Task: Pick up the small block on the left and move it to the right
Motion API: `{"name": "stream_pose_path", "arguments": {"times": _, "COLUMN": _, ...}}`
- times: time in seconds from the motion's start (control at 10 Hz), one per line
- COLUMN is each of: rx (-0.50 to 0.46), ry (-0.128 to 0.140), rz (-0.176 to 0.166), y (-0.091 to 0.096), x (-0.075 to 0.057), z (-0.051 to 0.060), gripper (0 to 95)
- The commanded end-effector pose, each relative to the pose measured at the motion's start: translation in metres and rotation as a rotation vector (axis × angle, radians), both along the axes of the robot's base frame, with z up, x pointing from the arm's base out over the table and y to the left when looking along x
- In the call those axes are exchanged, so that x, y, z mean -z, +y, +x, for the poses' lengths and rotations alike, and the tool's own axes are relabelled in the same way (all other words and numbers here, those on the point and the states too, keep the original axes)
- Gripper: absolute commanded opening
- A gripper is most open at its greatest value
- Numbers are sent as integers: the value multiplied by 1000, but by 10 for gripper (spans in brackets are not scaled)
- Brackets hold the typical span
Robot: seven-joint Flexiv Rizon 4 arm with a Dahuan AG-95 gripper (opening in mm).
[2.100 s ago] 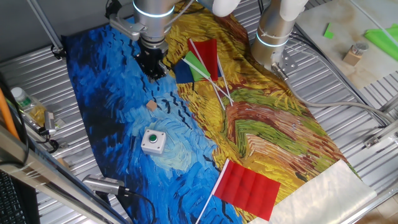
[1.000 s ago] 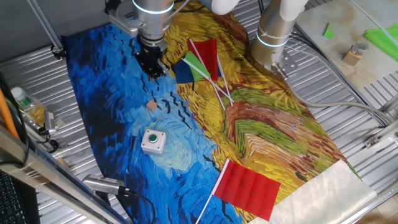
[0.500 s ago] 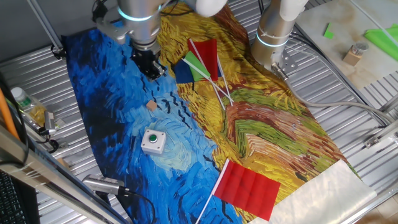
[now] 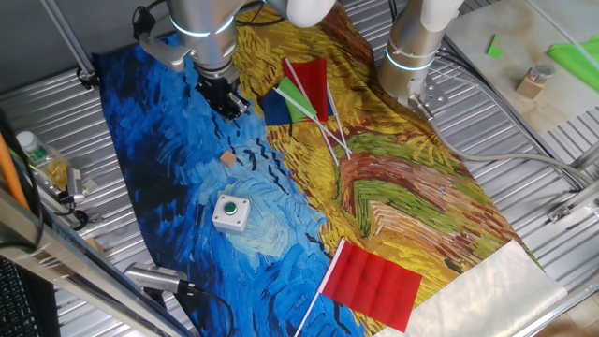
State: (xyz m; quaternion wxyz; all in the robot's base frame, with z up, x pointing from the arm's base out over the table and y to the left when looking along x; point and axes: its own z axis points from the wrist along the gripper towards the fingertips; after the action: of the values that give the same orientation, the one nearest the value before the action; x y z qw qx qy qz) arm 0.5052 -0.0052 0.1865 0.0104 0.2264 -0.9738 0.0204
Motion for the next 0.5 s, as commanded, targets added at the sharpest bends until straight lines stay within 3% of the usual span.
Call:
{"name": "stream_pose_path", "arguments": {"times": 0.1, "rx": 2, "ry": 3, "rz": 6, "y": 0, "x": 0, "z": 0, "gripper": 0}}
{"name": "stream_pose_path", "arguments": {"times": 0.3, "rx": -12, "ry": 17, "rz": 12, "y": 0, "x": 0, "z": 0, "gripper": 0}}
{"name": "stream_pose_path", "arguments": {"times": 0.5, "rx": 6, "ry": 53, "rz": 16, "y": 0, "x": 0, "z": 0, "gripper": 0}}
